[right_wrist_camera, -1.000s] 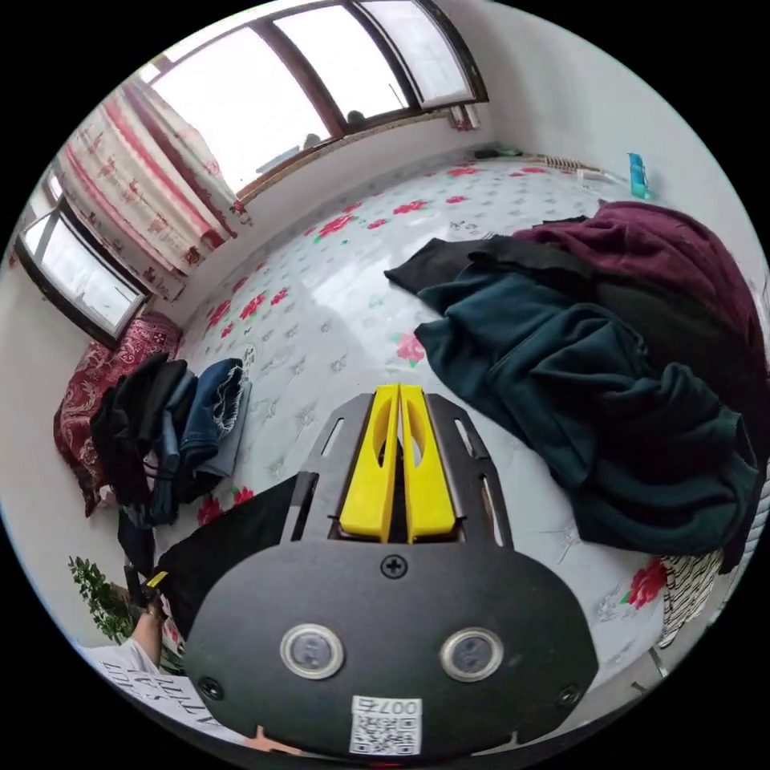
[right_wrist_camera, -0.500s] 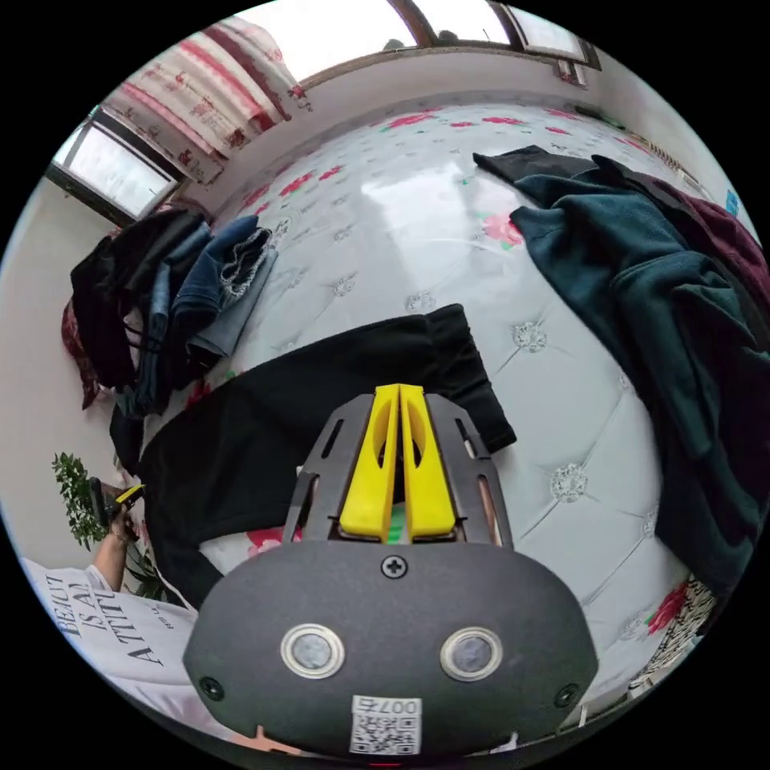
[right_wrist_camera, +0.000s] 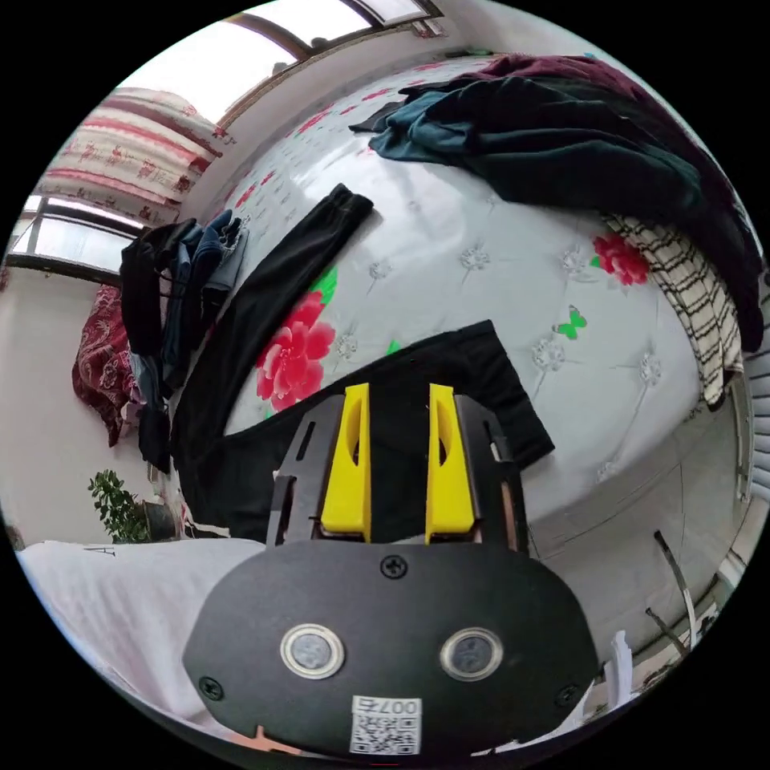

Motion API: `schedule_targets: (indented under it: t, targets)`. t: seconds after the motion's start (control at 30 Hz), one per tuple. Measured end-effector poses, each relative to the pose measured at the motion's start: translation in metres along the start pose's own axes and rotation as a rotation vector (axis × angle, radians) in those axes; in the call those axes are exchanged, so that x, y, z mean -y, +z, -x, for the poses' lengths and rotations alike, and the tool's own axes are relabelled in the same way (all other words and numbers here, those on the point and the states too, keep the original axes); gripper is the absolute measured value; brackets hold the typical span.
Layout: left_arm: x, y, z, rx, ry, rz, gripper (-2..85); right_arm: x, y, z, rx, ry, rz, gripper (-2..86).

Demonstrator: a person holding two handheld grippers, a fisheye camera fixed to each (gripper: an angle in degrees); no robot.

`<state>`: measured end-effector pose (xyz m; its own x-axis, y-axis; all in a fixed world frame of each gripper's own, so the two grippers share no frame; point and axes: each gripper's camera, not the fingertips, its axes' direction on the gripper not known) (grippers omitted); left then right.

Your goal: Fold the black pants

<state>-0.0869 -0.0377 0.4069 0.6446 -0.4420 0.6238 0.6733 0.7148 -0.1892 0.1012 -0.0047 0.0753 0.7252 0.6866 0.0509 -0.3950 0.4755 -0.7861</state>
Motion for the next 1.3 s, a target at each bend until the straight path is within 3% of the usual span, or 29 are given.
schedule_targets:
  t: [0.13, 0.23, 0.47, 0.7, 1.0, 1.3]
  targets:
    - [-0.014, 0.037, 0.021, -0.152, 0.009, 0.093, 9.3, -0.036, -0.009, -0.049, -0.045, 0.238, -0.001, 8.3]
    - [-0.013, 0.063, 0.023, -0.220, 0.035, 0.167, 9.2, -0.044, -0.003, -0.066, 0.036, 0.310, 0.018, 8.5]
    - [0.001, 0.099, 0.045, -0.350, 0.050, 0.228, 8.2, -0.033, 0.001, -0.050, 0.155, 0.184, 0.003, 8.6]
    - [0.012, 0.130, 0.109, -0.576, -0.173, 0.270, 12.0, -0.024, 0.006, -0.053, 0.202, 0.167, 0.039, 8.7]
    - [0.035, 0.172, 0.106, -0.623, -0.121, 0.336, 10.0, -0.017, 0.021, -0.088, 0.260, 0.329, 0.095, 7.1]
    - [0.051, 0.192, 0.118, -0.639, -0.089, 0.342, 8.2, -0.009, 0.017, -0.090, 0.204, 0.259, 0.155, 6.8]
